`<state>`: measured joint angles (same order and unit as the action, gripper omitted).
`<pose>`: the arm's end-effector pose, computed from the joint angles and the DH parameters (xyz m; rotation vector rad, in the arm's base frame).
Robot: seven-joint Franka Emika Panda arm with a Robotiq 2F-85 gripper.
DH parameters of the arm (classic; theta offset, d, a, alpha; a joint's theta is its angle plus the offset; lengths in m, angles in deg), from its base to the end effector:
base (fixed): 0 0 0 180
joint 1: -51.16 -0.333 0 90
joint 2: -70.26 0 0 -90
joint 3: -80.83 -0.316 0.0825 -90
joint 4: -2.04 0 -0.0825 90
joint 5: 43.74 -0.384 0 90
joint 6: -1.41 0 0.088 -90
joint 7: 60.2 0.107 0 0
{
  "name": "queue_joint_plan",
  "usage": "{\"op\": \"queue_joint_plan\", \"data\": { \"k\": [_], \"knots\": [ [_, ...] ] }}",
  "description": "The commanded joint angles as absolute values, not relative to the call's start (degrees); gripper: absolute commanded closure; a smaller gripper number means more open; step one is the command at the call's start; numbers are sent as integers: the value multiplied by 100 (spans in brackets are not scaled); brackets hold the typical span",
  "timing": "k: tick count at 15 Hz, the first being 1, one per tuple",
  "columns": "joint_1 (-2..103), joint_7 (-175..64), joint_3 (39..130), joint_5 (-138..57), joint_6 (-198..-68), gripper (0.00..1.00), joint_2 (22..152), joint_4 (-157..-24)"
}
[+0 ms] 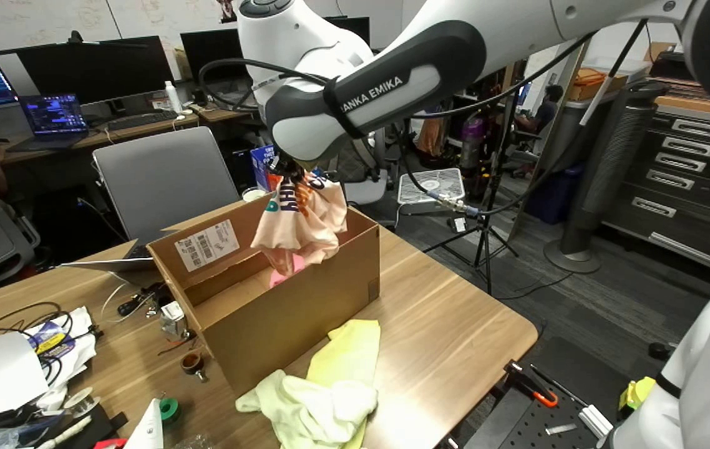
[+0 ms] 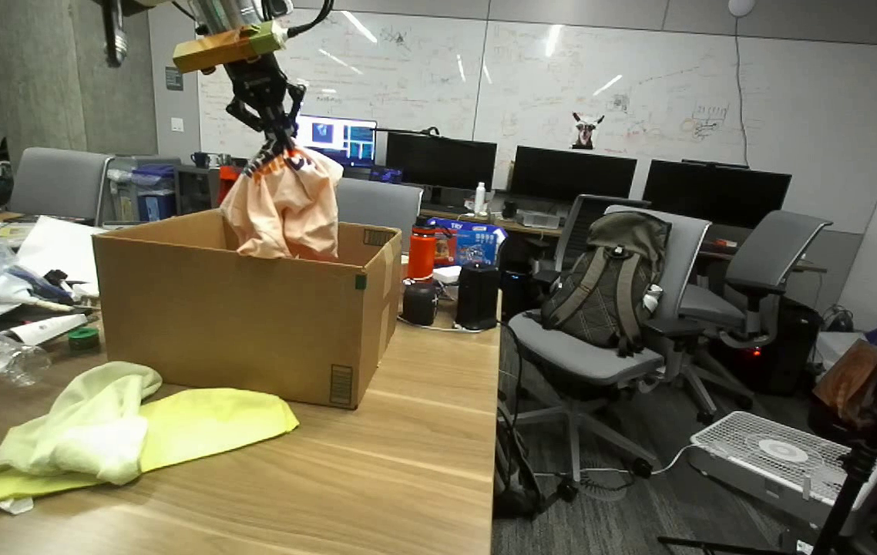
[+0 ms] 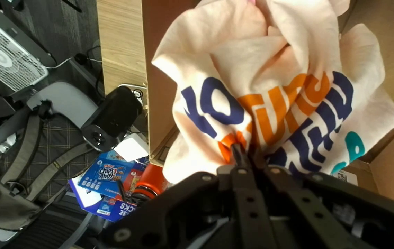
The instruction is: Put the peach and pink shirt and the green towel in the box respectively
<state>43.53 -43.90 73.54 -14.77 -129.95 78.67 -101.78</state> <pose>0.6159 0.1490 0.4955 2.7487 0.3385 0.6064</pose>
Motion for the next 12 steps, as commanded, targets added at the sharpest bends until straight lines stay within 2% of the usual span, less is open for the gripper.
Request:
{"op": "queue_joint_plan", "data": {
  "k": [1,12],
  "knots": [
    [4270,-4496,7486,-1490,-13083,99,8071,-9832],
    [4110,-4611,7538,-1525,-12911,99,8437,-8899]
  ]
}}
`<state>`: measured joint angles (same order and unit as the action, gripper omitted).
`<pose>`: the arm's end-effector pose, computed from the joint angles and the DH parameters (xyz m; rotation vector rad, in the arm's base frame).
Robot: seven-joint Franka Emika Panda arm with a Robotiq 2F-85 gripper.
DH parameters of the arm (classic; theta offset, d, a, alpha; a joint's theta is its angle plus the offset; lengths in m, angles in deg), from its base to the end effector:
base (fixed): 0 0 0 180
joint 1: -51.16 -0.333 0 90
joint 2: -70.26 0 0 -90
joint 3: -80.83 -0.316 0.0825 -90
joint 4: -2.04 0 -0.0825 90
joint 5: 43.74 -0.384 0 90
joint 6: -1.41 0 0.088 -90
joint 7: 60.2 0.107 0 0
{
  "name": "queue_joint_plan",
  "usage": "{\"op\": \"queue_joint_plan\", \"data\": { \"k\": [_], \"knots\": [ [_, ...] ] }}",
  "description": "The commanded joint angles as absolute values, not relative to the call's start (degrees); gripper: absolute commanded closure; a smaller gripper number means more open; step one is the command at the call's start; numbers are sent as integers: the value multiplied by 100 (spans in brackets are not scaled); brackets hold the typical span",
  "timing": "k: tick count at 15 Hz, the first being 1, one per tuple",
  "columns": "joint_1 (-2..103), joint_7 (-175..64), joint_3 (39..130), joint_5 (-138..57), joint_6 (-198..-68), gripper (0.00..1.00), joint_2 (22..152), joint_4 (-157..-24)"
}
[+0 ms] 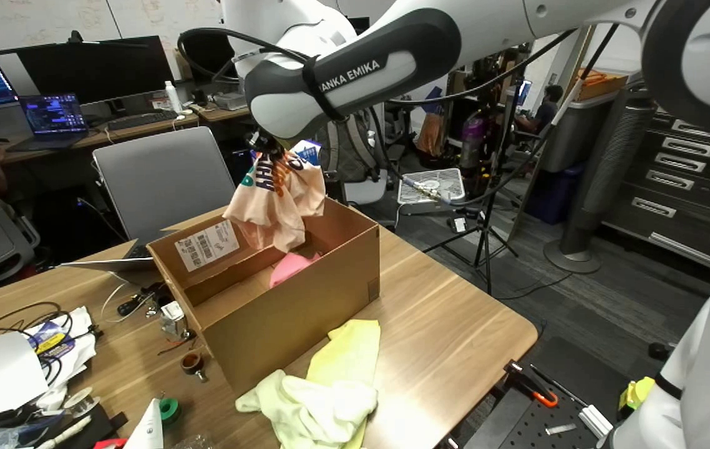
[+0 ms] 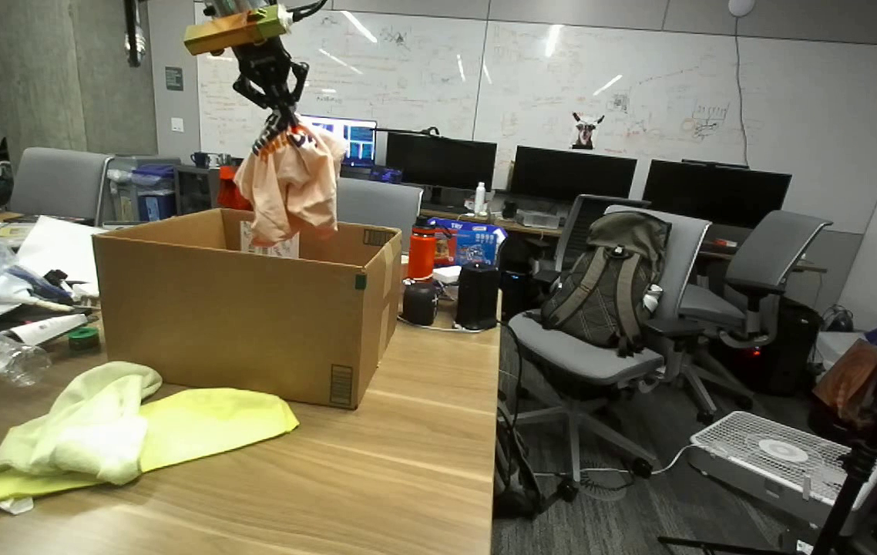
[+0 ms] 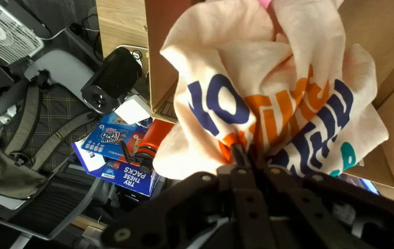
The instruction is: Put the peach and pink shirt and the green towel in the box respectively
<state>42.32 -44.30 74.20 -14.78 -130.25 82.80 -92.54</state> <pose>0.6458 0.1609 0.5318 2.7385 0.3321 0.7378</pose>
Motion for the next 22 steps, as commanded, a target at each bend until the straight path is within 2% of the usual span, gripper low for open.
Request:
{"op": "queue_joint_plan", "data": {
  "k": [1,2,11,13,22],
  "knots": [
    [4112,-4671,7537,-1571,-12886,86,8448,-8884],
    [4117,-4689,7552,-1565,-12891,69,8438,-8911],
    [4177,-4701,7673,-1750,-12367,3,8053,-9500],
    [4182,-4695,7647,-1820,-12161,0,7889,-9746],
    [4244,-4733,7464,-2470,-11237,0,6956,-10841]
  ]
}}
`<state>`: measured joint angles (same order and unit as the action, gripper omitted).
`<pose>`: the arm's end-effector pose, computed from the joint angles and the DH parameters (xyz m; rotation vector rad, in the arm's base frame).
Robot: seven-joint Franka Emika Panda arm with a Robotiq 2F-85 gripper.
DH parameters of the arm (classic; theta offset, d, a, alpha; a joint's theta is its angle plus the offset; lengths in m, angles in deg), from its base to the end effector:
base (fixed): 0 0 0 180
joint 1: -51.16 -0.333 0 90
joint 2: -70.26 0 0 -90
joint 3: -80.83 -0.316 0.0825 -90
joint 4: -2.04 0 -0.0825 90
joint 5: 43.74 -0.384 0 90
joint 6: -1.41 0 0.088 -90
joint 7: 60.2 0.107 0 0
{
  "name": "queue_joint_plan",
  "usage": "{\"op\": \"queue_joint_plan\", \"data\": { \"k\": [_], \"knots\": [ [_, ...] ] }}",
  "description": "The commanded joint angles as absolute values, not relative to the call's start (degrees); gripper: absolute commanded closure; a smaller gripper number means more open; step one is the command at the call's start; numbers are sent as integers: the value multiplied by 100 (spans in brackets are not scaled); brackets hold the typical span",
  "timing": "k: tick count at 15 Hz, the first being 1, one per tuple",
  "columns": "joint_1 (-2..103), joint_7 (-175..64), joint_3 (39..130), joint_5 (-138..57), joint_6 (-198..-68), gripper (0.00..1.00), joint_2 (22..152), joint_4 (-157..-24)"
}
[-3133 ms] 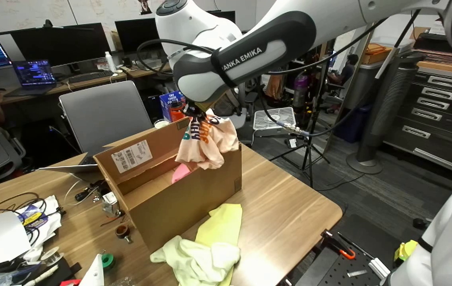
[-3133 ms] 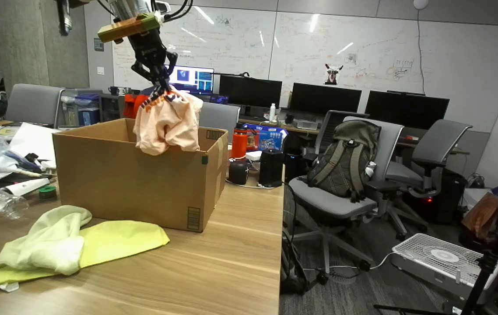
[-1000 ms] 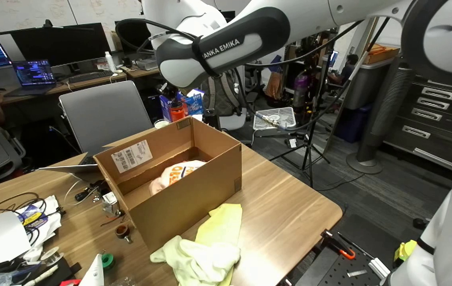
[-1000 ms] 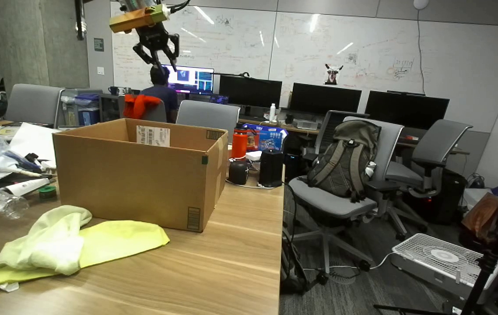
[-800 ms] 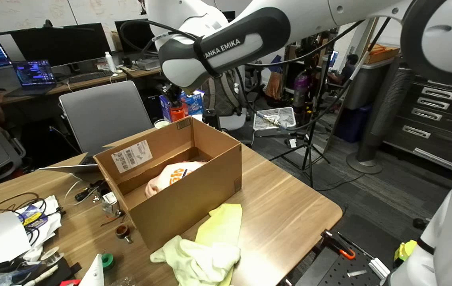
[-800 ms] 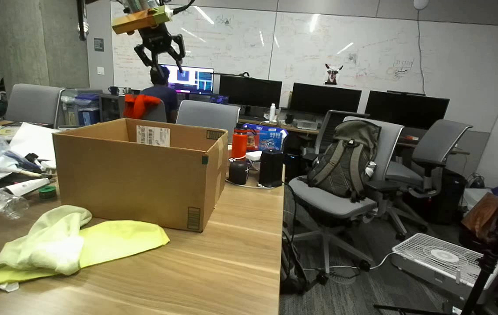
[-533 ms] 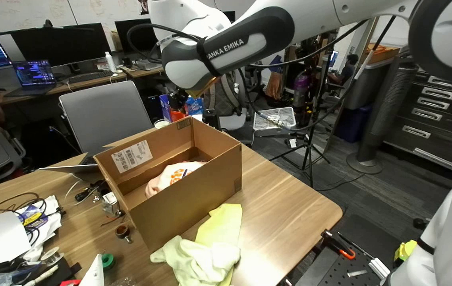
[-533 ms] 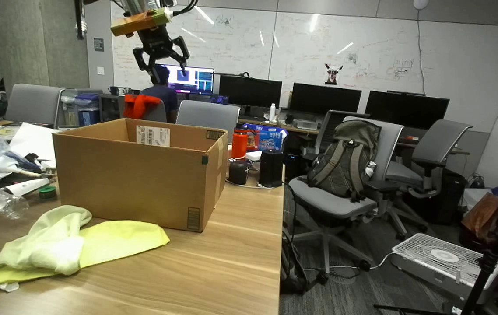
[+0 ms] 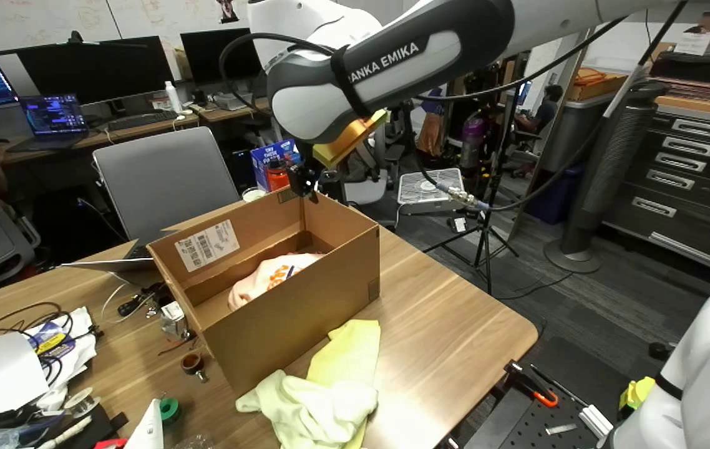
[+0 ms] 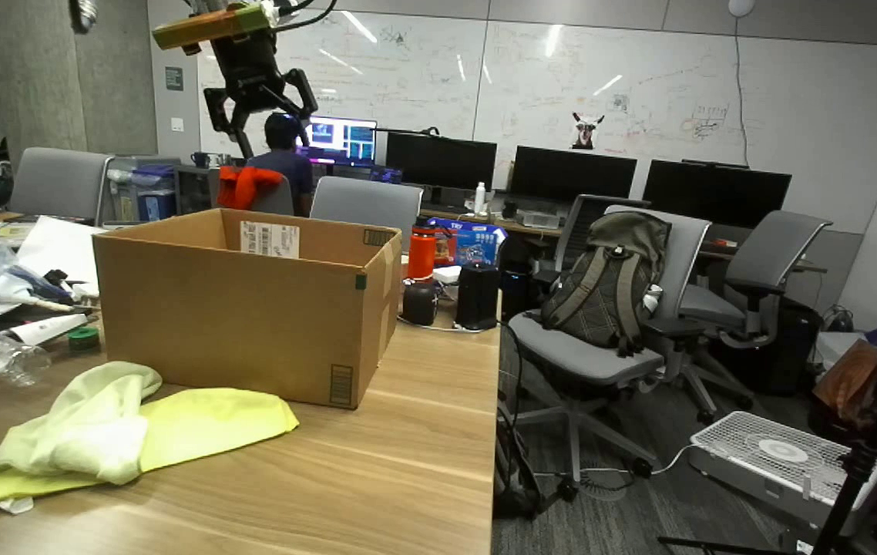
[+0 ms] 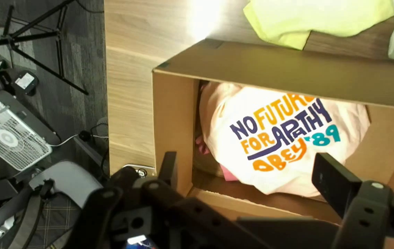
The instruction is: Put the peach and pink shirt and the green towel in the box respectively
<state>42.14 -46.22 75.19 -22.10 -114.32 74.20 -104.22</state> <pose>0.5786 0.1279 0.4933 2.8151 0.2260 0.2531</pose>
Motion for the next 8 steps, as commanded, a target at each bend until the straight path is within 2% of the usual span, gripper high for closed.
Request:
{"op": "queue_joint_plan", "data": {
  "k": [1,8],
  "knots": [
    [4250,-4732,7449,-2539,-11172,0,6875,-10941],
    [4275,-4942,7398,-3037,-10882,0,6587,-11572]
  ]
}}
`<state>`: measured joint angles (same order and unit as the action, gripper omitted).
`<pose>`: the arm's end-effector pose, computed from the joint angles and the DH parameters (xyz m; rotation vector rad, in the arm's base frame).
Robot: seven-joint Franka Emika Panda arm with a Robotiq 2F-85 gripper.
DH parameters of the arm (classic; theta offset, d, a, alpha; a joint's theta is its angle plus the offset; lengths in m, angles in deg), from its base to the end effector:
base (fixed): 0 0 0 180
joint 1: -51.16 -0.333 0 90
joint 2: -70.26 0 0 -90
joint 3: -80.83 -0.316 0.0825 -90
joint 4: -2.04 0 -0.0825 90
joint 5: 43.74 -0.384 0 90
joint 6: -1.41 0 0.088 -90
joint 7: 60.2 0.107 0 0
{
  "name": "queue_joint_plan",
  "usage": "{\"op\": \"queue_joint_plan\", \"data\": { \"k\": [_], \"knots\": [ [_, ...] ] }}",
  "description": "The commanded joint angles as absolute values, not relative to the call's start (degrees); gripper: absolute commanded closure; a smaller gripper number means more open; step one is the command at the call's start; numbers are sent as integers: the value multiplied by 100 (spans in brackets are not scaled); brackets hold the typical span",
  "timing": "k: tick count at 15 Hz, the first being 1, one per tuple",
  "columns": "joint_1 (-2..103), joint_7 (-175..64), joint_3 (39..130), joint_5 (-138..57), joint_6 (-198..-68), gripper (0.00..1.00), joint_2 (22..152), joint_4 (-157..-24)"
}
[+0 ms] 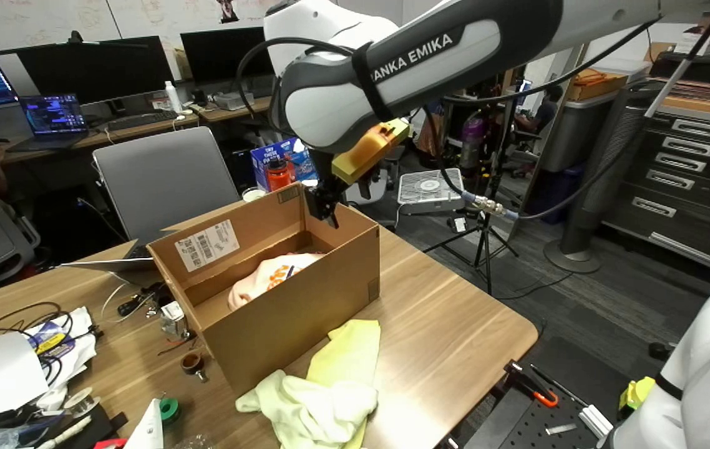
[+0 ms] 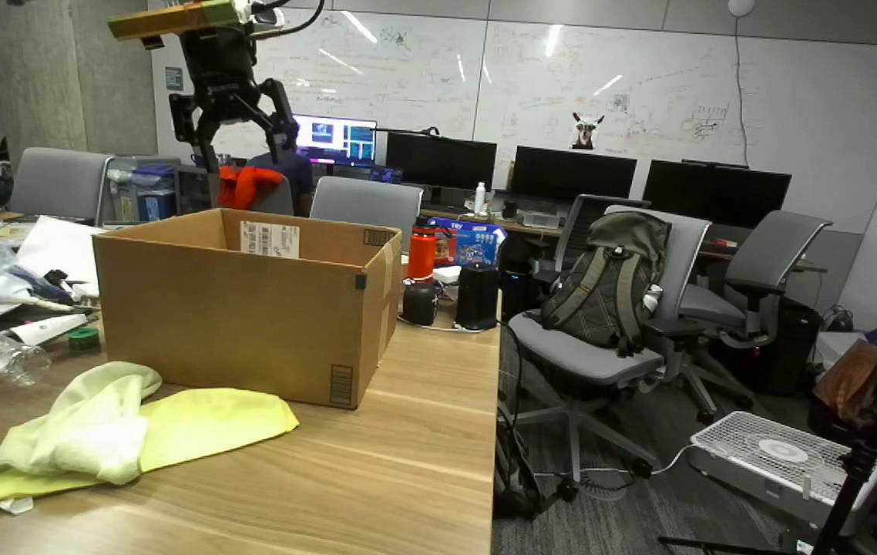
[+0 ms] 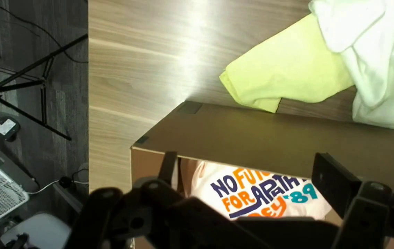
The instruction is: Put the peach and pink shirt and the green towel in the box respectively
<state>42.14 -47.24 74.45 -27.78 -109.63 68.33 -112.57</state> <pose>0.5292 0.1268 0.4726 2.8722 0.2112 0.0525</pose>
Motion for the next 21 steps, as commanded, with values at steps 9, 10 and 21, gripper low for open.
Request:
{"op": "queue_joint_plan", "data": {
  "k": [9,10,21],
  "knots": [
    [4231,-5355,7341,-3582,-10825,0,6601,-12322],
    [4223,-5435,7322,-3601,-10850,0,6613,-12393],
    [4055,-6119,7016,-4199,-11661,0,6752,-13091]
  ]
}}
